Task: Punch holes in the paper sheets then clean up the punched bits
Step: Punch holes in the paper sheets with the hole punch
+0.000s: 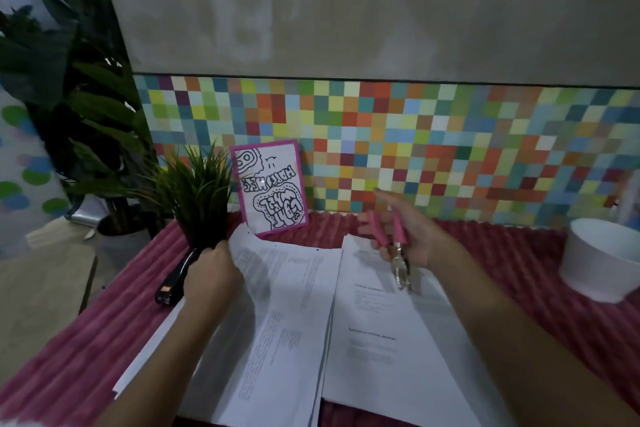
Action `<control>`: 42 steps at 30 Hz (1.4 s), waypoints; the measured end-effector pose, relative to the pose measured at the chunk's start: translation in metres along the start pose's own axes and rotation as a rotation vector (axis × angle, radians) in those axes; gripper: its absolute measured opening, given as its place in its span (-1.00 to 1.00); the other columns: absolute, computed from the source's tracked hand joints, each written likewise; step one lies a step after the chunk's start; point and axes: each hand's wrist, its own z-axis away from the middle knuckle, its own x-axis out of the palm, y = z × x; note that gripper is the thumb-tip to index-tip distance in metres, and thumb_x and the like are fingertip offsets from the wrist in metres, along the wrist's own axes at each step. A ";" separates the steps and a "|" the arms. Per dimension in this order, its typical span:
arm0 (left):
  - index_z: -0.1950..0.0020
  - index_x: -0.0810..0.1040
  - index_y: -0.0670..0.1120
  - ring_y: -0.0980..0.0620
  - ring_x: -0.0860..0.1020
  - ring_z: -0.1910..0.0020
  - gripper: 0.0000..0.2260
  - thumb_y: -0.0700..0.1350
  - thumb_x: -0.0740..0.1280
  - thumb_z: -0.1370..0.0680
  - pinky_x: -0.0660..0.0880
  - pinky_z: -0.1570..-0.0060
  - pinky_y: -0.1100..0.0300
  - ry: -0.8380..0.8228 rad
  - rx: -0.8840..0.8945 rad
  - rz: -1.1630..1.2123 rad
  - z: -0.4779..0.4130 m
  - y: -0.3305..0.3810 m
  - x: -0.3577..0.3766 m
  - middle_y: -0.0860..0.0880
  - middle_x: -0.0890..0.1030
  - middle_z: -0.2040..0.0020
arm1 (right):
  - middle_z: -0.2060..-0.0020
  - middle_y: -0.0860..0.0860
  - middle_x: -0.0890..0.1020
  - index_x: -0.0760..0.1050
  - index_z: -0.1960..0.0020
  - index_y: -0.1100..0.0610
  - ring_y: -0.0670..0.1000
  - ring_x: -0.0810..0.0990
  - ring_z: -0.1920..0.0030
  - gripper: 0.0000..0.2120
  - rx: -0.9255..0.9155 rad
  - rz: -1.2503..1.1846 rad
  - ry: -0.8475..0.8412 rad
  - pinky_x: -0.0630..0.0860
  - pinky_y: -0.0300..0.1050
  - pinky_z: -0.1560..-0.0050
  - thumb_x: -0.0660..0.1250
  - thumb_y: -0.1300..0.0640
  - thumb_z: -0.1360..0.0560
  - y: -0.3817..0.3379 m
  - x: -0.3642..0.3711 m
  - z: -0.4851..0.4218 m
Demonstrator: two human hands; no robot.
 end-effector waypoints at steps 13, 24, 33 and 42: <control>-0.19 0.44 -0.25 -0.32 0.53 -0.05 -0.75 -0.32 0.25 -0.51 0.45 0.05 -0.10 0.034 -0.058 -0.103 0.018 -0.003 0.003 -0.28 0.50 -0.11 | 0.17 0.21 0.61 0.55 -0.02 0.25 0.11 0.53 0.50 -0.47 0.059 0.287 0.379 0.37 -0.21 0.54 0.49 -0.19 -0.33 0.036 -0.106 0.067; -0.20 0.54 -0.26 -0.23 0.53 0.03 -0.63 -0.45 0.24 -0.42 0.48 0.09 -0.02 0.276 0.226 0.046 0.047 0.067 -0.022 -0.24 0.56 -0.05 | 0.06 0.23 0.69 0.63 -0.10 0.14 0.14 0.62 0.43 -0.45 0.068 0.269 0.408 0.41 -0.20 0.51 0.43 -0.27 -0.33 0.056 -0.121 0.091; -0.19 0.53 -0.26 -0.15 0.60 -0.09 -0.75 -0.35 0.23 -0.53 0.55 -0.11 0.10 -0.211 0.254 0.195 0.024 0.196 0.034 -0.17 0.62 -0.12 | 0.16 0.22 0.69 0.61 -0.06 0.31 0.07 0.51 0.47 -0.38 0.151 0.067 0.296 0.32 -0.23 0.50 0.37 -0.25 -0.38 0.062 -0.129 0.091; -0.21 0.52 -0.28 -0.16 0.57 -0.17 -0.75 -0.30 0.29 -0.53 0.53 -0.13 0.08 -0.251 0.131 0.082 -0.002 0.216 0.050 -0.21 0.58 -0.19 | 0.37 0.14 0.58 0.60 0.01 0.29 0.05 0.47 0.49 -0.49 0.085 -0.036 0.226 0.31 -0.22 0.52 0.34 -0.19 -0.44 0.057 -0.128 0.079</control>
